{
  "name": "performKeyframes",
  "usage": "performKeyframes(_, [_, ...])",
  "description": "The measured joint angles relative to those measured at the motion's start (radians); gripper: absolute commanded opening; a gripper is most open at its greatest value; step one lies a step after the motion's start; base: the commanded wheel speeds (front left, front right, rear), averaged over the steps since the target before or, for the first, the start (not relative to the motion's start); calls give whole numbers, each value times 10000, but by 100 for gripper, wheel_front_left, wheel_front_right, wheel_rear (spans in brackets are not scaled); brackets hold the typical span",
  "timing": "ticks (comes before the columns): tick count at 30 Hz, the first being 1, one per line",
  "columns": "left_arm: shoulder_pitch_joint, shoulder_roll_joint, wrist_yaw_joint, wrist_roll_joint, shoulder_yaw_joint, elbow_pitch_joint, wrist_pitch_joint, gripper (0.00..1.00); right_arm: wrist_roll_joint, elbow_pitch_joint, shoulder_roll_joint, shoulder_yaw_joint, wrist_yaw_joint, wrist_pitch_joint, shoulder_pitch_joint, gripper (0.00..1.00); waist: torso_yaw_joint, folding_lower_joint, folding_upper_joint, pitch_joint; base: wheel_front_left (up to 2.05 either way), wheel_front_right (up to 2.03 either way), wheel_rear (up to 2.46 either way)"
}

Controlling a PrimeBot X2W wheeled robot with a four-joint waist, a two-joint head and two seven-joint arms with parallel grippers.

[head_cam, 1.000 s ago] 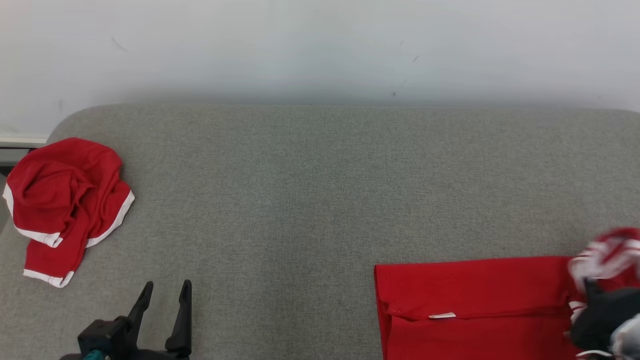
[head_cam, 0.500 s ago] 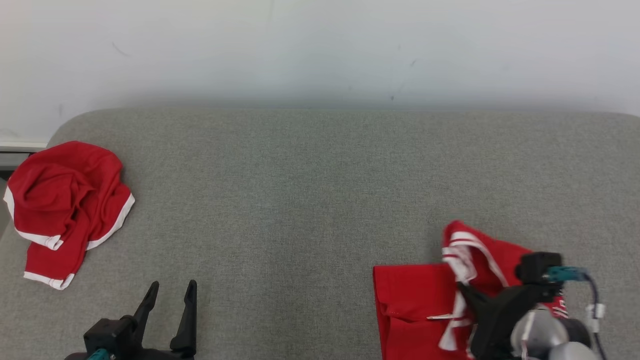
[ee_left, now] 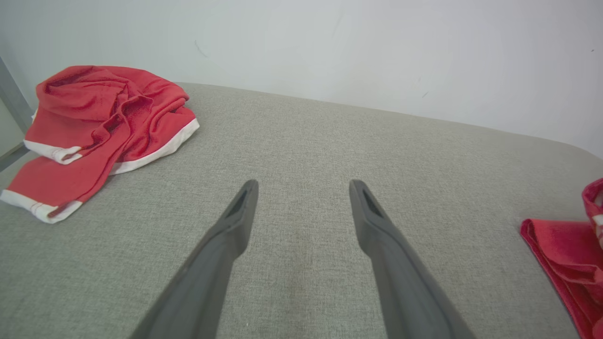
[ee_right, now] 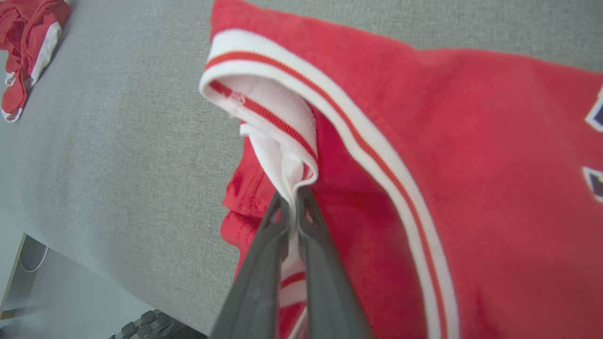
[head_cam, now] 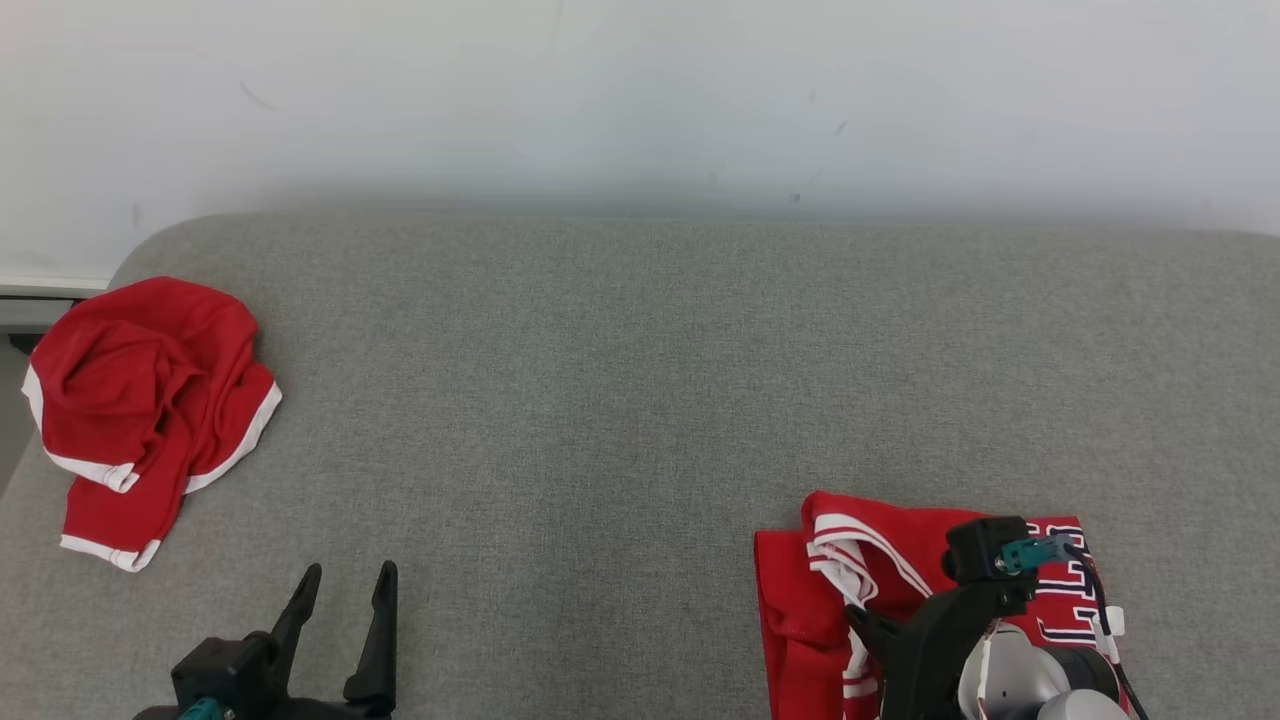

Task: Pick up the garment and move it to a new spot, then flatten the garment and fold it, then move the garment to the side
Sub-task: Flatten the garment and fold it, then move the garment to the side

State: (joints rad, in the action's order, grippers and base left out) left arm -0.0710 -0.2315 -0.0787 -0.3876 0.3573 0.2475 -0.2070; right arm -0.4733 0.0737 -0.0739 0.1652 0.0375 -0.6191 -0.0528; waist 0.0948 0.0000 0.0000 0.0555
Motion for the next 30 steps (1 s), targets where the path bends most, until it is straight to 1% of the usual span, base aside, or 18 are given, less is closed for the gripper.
performKeyframes(6, [0,0,0,-2,-12,-2,-2,100,0,38,54,276,142,-219,-8,0,42,0,0,39,0,0,0])
performKeyframes(9, [0,2,0,-2,-12,-2,-2,100,-2,115,77,376,155,-316,-9,0,60,0,0,67,0,0,0])
performKeyframes(10, [0,2,-2,-2,-13,-2,-2,100,-2,125,81,384,169,-326,-9,2,65,0,0,75,0,0,0])
performKeyframes(11, [0,2,-2,-4,-15,-2,-4,100,-2,121,82,387,203,-324,-12,60,71,0,0,83,0,0,0])
performKeyframes(12, [0,2,-2,-8,-17,-2,-4,100,-12,109,84,385,215,-326,-18,100,75,0,0,91,0,0,0])
performKeyframes(16, [0,-2,-2,-15,-63,-2,-6,100,-431,-395,134,270,213,-140,-105,100,78,0,0,115,0,0,0])
performKeyframes(20, [-1,-21,-4,-17,-113,-6,-15,100,-909,-1365,174,-324,245,458,-639,100,46,0,0,133,0,0,0])
performKeyframes(24, [-1,-21,-4,-17,-109,-8,-15,100,-802,-2008,100,-1009,412,836,-730,100,-2,0,0,145,0,0,0])
performKeyframes(26, [0,-21,-4,-17,-107,-12,-17,100,-568,-2084,-307,-1386,477,836,-441,100,-17,0,0,152,0,0,0])
performKeyframes(30, [3,-21,-6,-17,-111,-33,-19,100,-297,-2000,-1191,-2449,692,838,837,100,-41,0,0,181,0,0,0])
